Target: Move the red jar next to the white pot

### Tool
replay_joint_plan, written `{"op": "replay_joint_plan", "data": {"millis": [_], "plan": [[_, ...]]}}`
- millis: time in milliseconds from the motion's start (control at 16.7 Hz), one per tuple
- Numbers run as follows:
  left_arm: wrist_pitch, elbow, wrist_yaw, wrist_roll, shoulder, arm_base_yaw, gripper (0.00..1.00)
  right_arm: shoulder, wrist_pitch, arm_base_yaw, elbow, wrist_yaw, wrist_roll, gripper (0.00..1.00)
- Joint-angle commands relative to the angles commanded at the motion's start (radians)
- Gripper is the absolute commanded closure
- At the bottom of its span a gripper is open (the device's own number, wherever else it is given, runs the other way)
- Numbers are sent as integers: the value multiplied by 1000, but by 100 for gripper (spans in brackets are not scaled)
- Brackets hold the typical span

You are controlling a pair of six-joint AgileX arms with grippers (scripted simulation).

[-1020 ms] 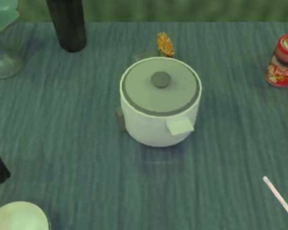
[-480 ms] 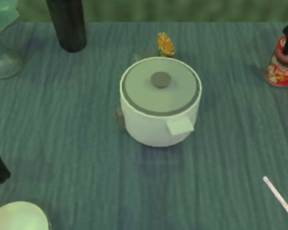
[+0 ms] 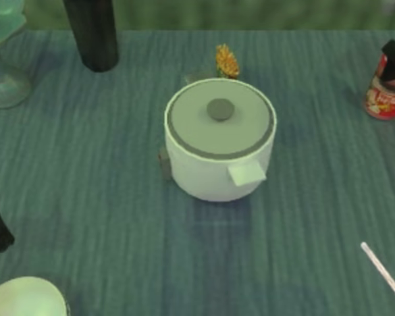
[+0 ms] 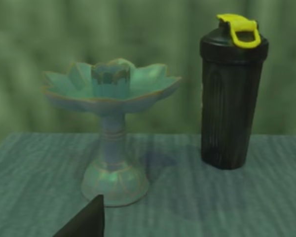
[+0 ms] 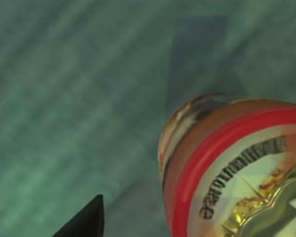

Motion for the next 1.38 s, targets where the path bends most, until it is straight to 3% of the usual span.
{"op": "replay_joint_plan", "data": {"millis": [780, 1380], "plan": [[0, 0, 0, 0, 0, 0, 0, 33, 166, 22, -128, 5, 22, 0], [0, 0, 0, 0, 0, 0, 0, 33, 166, 22, -128, 5, 22, 75]]}}
